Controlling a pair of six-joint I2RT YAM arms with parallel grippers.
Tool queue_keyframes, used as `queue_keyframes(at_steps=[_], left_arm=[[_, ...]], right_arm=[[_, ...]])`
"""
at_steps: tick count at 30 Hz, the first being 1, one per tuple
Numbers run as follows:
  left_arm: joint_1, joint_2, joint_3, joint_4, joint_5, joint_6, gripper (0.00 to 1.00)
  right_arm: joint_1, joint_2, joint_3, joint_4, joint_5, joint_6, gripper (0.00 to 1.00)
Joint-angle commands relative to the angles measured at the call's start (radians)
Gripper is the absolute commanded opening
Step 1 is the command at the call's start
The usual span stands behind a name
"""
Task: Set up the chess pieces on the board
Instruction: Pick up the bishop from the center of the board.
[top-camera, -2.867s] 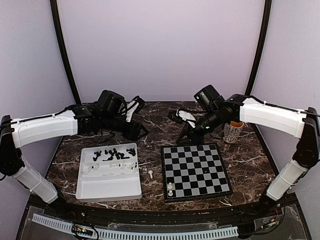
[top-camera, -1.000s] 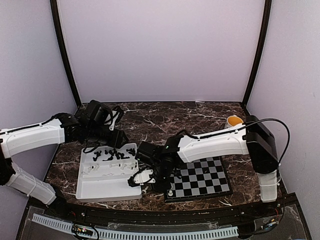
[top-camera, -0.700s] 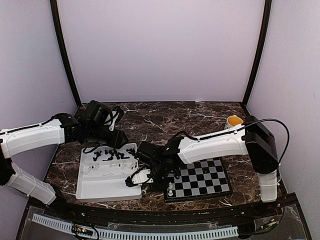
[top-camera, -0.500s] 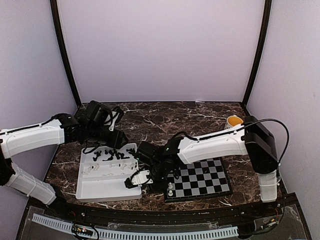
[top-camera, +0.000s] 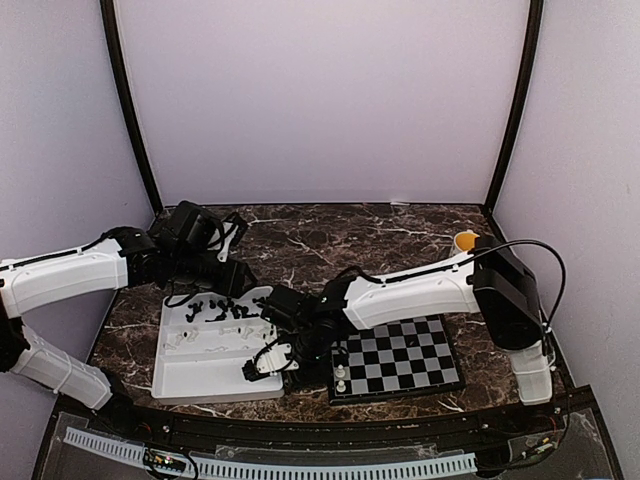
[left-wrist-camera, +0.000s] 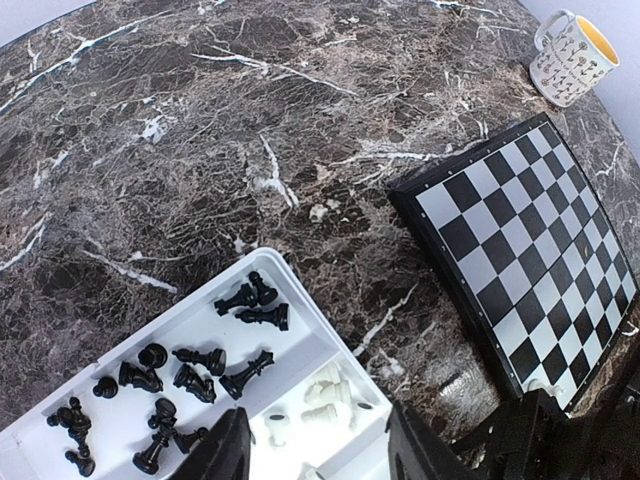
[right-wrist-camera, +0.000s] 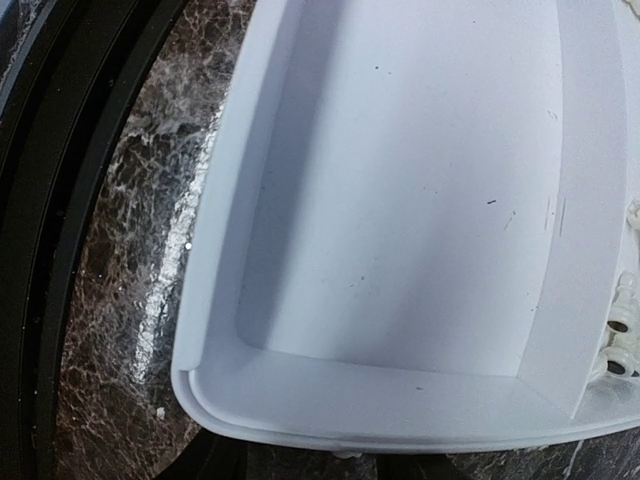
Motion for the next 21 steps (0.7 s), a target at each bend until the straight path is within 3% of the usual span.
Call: queue_keyframes(at_steps=[1,21], left_arm=[[0.005,-0.028,-0.018,0.020,0.013,-0.003,0.50],[0.005,-0.058,-0.048,0.032,0.016,-0.005,0.49]], right_arm=[[0.016,0.029,0.044,-0.010,-0.018,-0.023,0.42],[-0.002,-0.022,0.036,-0.030,-0.038,0.041,0.14]])
